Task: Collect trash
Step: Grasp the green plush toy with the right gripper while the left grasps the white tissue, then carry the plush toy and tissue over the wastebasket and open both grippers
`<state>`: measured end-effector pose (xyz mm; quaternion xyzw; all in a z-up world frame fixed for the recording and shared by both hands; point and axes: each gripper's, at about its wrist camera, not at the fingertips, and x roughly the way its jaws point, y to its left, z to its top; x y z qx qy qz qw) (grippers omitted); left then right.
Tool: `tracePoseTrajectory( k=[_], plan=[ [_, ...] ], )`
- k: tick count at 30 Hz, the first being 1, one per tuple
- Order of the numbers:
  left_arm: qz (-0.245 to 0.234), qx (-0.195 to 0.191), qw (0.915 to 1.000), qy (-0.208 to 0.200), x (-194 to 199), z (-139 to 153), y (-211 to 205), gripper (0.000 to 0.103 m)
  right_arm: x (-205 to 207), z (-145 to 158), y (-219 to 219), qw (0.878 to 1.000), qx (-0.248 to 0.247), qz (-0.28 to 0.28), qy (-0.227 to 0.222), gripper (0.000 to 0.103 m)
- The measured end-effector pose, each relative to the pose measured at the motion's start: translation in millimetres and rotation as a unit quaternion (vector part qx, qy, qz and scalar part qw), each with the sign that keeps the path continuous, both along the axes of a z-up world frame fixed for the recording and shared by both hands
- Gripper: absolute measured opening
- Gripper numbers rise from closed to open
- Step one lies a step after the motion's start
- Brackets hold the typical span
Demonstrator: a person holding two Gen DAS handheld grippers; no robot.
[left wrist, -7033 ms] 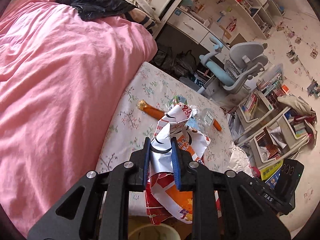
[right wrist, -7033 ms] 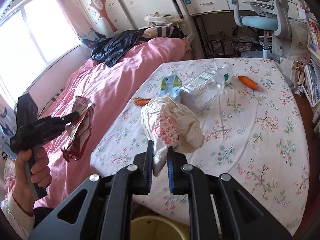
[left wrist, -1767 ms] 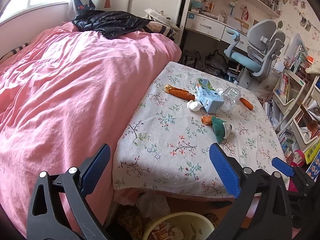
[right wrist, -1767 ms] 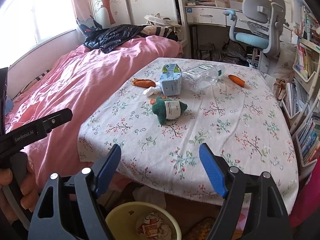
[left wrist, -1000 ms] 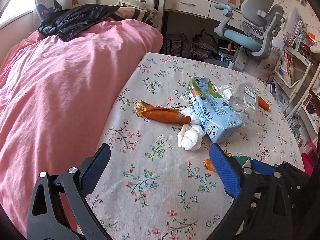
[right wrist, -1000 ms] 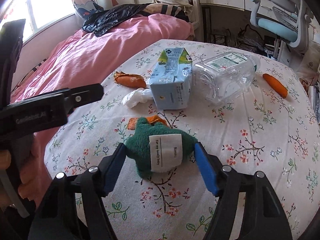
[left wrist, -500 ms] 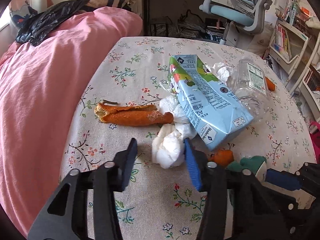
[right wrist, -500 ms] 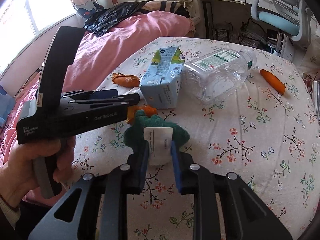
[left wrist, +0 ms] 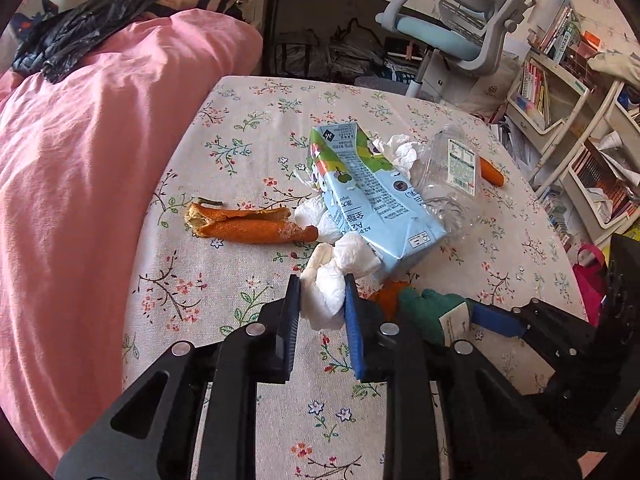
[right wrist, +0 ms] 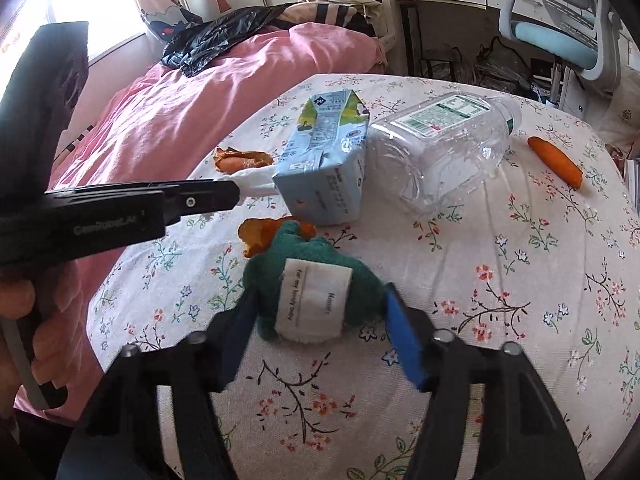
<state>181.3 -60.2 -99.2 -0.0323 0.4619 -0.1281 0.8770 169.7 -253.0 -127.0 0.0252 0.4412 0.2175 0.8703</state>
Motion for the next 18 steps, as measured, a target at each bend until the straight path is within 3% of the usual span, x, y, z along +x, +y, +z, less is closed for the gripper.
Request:
tracePoseTrajectory(
  k=[4,18],
  plan=[
    [0.002,-0.006,1.0,-0.004,-14.9,11.3,8.8,0.02,-5.8,9.6,-0.3,1.0,0.007,0.004,-0.004,0.038],
    [0.031,-0.016,0.9989,-0.032,-94.7,36.7,38.3,0.02,-90.5,46.1,1.6,0.999,0.01,0.014,-0.039,0.037]
  ],
)
